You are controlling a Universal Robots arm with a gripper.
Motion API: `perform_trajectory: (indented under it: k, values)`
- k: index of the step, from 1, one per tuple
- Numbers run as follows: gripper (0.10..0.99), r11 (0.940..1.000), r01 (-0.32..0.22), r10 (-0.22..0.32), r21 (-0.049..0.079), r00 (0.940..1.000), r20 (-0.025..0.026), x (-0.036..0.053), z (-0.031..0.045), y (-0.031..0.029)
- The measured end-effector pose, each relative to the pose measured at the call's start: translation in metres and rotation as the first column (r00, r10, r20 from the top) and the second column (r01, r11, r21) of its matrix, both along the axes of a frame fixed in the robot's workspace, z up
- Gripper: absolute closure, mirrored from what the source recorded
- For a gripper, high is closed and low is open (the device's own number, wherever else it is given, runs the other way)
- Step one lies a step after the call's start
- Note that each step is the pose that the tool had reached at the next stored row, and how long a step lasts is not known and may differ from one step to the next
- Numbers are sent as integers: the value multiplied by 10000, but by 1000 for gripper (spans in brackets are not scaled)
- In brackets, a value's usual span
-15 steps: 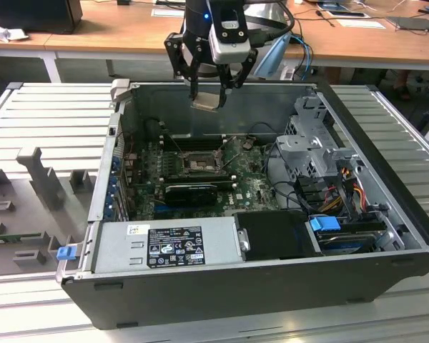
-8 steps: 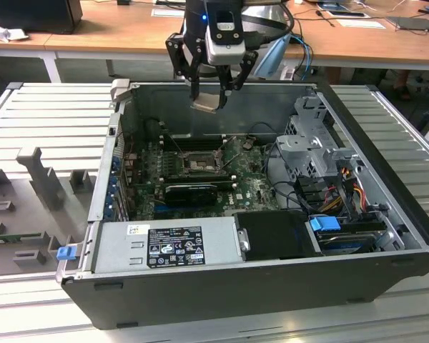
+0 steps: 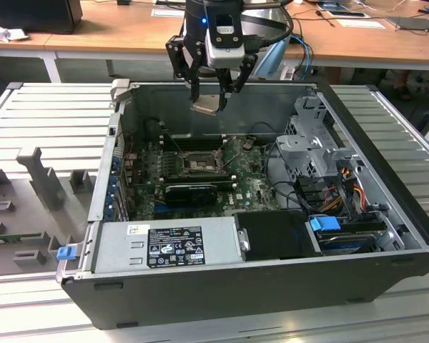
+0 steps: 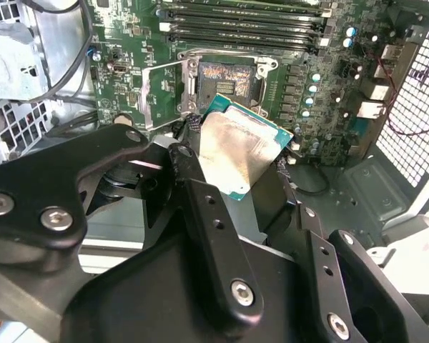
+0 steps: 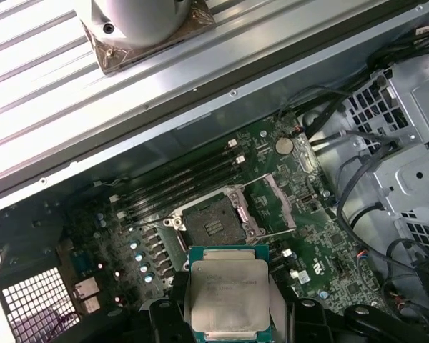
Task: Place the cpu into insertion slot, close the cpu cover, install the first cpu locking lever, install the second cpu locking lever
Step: 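Place the cpu into insertion slot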
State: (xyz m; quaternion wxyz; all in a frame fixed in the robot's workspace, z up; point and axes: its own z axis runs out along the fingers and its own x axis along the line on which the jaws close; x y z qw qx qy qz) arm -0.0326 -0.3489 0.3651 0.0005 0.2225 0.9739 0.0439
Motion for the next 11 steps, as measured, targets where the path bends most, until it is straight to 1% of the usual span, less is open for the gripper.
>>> perform_trajectory:
  k: [4, 5, 8, 11]
  values:
    - [557, 9997, 263, -263, 2, 9997, 1, 0, -4, 0]
    - [557, 9990, 447, -447, 2, 9990, 0, 0, -5, 0]
    - [557, 9966, 828, -828, 2, 9966, 1, 0, -8, 0]
    - [557, 9926, 1210, -1210, 1, 9926, 1, 0, -10, 0]
